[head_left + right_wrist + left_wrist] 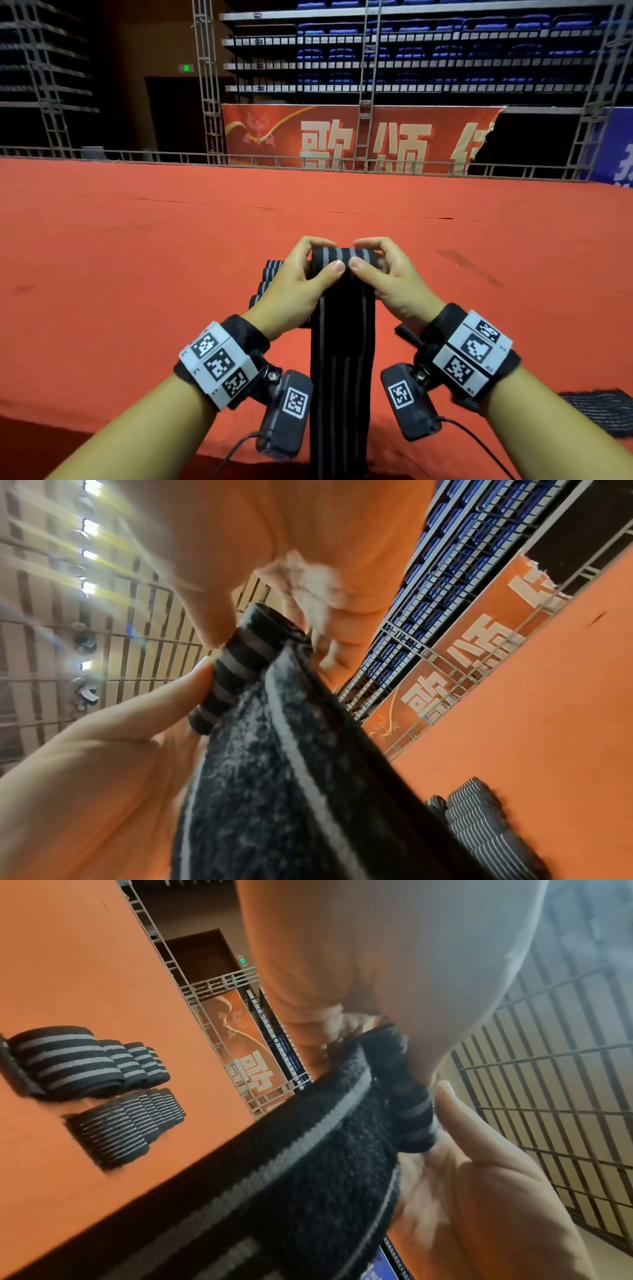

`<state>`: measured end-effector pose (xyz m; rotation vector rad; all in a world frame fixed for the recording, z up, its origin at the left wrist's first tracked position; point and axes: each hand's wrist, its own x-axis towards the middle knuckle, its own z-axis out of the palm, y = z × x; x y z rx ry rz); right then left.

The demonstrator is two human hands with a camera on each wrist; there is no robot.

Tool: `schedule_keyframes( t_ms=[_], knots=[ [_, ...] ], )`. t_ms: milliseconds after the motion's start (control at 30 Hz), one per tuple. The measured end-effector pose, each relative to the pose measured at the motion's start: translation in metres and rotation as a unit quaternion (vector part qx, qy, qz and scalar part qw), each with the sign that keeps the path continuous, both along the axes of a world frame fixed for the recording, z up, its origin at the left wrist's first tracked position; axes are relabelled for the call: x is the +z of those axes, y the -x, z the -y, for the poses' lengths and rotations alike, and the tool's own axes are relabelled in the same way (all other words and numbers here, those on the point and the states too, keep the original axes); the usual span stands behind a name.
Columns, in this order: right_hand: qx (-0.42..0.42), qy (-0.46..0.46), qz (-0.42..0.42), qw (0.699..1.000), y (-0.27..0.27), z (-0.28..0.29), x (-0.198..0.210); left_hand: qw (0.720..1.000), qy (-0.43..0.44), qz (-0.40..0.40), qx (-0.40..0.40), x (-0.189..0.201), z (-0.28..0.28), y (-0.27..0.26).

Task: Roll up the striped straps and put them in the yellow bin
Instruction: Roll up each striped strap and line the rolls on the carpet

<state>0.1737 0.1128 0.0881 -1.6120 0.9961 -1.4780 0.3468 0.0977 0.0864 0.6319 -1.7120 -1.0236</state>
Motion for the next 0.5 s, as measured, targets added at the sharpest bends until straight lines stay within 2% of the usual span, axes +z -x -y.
schedule_keyframes(
  t_ms=[67,233,333,400,500],
  knots=[
    [0.013,-0.024,0.013,1.000,0.000,0.000,0.001,1.000,0.023,0.004,-0.001,0.000,-0.001,0.000],
    [0.006,0.048,-0.018,0.999,-0.001,-0.007,0.007,0.998,-0.044,-0.024,-0.026,0.002,-0.005,0.000],
    [0.015,0.075,-0.045,0.996,0.000,-0.009,0.006,0.998,-0.036,-0.018,-0.037,0.005,-0.006,-0.004],
    [0.014,0.051,-0.058,0.997,0.001,-0.010,0.006,0.999,-0.014,-0.004,-0.039,0.006,-0.007,-0.005],
    [0.019,-0.007,-0.019,1.000,-0.001,-0.011,0.010,0.999,0.029,0.023,-0.034,0.007,-0.011,-0.006]
  ],
)
